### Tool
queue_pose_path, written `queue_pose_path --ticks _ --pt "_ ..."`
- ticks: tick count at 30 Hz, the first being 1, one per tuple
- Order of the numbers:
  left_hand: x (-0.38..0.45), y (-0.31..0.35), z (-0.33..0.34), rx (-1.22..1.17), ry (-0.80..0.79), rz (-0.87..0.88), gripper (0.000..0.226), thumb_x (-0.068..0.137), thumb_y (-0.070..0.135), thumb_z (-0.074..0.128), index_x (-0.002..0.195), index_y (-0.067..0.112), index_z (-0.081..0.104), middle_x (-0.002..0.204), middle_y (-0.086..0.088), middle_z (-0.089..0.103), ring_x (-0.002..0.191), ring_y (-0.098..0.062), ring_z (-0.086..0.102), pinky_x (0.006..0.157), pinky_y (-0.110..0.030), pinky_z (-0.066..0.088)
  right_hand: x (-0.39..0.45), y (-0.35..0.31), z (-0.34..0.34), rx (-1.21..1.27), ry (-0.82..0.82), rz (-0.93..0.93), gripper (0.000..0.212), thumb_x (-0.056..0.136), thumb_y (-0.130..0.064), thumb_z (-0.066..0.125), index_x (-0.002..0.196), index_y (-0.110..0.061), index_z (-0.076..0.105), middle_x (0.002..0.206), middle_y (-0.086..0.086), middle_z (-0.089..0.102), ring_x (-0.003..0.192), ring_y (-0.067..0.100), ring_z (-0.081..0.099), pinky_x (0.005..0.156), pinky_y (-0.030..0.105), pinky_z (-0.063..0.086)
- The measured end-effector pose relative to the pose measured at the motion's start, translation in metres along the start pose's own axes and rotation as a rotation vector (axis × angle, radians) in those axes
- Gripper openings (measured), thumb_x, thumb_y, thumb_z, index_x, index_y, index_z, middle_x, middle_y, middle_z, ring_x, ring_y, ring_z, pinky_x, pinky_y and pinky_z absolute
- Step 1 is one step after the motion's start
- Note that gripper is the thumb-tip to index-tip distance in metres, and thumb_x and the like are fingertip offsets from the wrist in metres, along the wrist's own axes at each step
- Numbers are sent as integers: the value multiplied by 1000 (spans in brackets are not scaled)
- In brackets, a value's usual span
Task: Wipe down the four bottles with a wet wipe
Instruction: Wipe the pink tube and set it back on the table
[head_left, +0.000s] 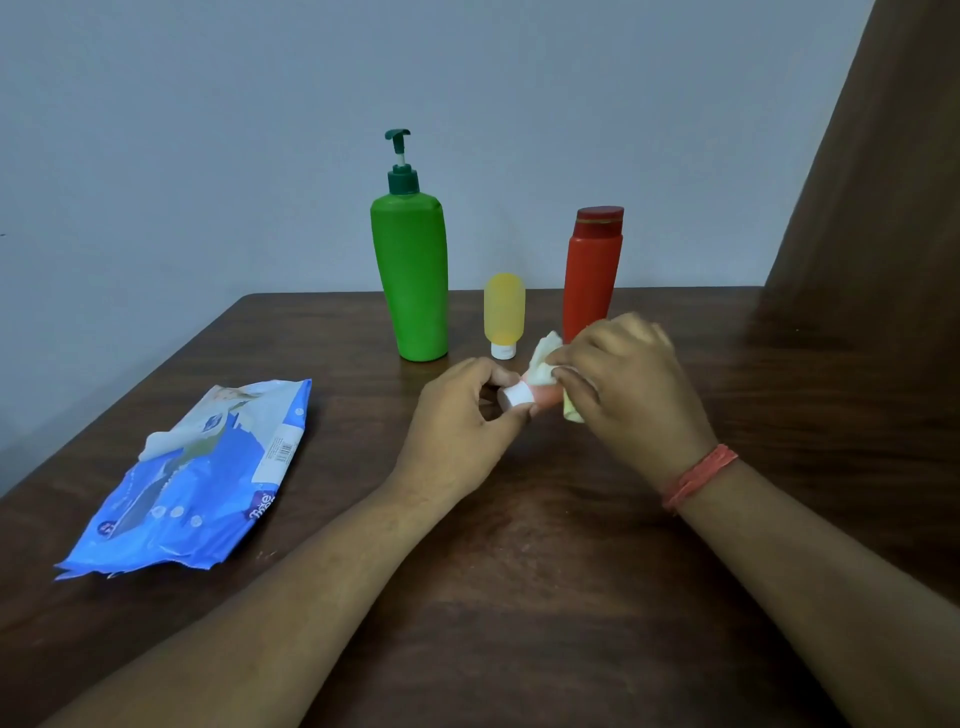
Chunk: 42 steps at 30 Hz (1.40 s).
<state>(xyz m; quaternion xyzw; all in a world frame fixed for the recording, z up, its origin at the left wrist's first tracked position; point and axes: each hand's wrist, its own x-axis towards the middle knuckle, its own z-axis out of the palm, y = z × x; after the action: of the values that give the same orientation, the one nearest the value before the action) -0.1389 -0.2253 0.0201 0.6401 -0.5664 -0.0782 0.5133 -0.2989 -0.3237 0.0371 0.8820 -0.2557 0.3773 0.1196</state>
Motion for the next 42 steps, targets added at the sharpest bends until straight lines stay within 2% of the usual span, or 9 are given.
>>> queue_pose_path --ticks 3,6,13,18,23,29,33,36,42 --pt "1 -4 1 59 16 62 22 79 14 82 97 18 69 99 7 67 90 -7 65 79 -33 58 -1 5 -2 5 41 104 16 91 -18 70 105 -17 76 99 4 69 97 27 55 85 41 44" --pt "1 -4 4 63 14 94 21 80 23 83 92 19 67 94 8 66 86 -9 66 75 -35 58 -2 -4 1 55 -4 -56 14 89 -16 71 102 -14 75 94 3 65 93 26 55 81 41 45" --pt "2 -1 -1 30 39 32 24 80 14 83 100 19 70 102 7 69 92 -5 66 79 -14 55 -1 12 -2 -16 13 151 18 92 -20 67 107 -17 75 101 4 68 98 27 55 85 42 45" --pt "0 3 1 -3 36 13 23 80 23 85 94 24 67 98 7 70 88 -5 68 75 -16 56 -1 -1 0 52 -25 -83 14 90 -18 70 103 -14 75 95 3 66 94 26 55 80 39 45" --pt "0 3 -6 -17 46 -63 23 81 14 82 99 22 70 101 10 71 90 -3 67 72 -5 48 -3 25 0 3 36 161 17 92 -20 67 106 -17 75 100 4 69 97 27 56 83 42 46" --pt "-1 4 -2 -31 44 0 24 80 23 84 99 19 69 99 9 70 89 -3 68 73 -10 52 1 -2 -1 51 -8 -83 15 91 -19 68 104 -13 75 96 3 66 94 24 55 80 34 44" --pt "2 2 -7 -80 62 -65 22 81 11 81 94 23 69 101 9 72 88 -3 69 73 -9 51 1 21 1 11 32 108 15 91 -18 69 104 -14 75 97 7 68 94 29 56 81 43 49" --pt "3 2 -8 -129 43 -112 20 83 13 80 95 24 69 100 11 73 89 -3 69 74 -10 50 -4 29 0 11 24 209 18 92 -19 68 108 -14 75 103 8 69 98 28 55 82 39 46" --pt "2 3 -5 -190 35 -137 18 83 18 81 90 28 68 87 12 71 80 0 67 67 -11 49 1 -3 1 57 18 -101 14 90 -15 71 102 -11 75 95 6 66 92 26 56 78 37 47"
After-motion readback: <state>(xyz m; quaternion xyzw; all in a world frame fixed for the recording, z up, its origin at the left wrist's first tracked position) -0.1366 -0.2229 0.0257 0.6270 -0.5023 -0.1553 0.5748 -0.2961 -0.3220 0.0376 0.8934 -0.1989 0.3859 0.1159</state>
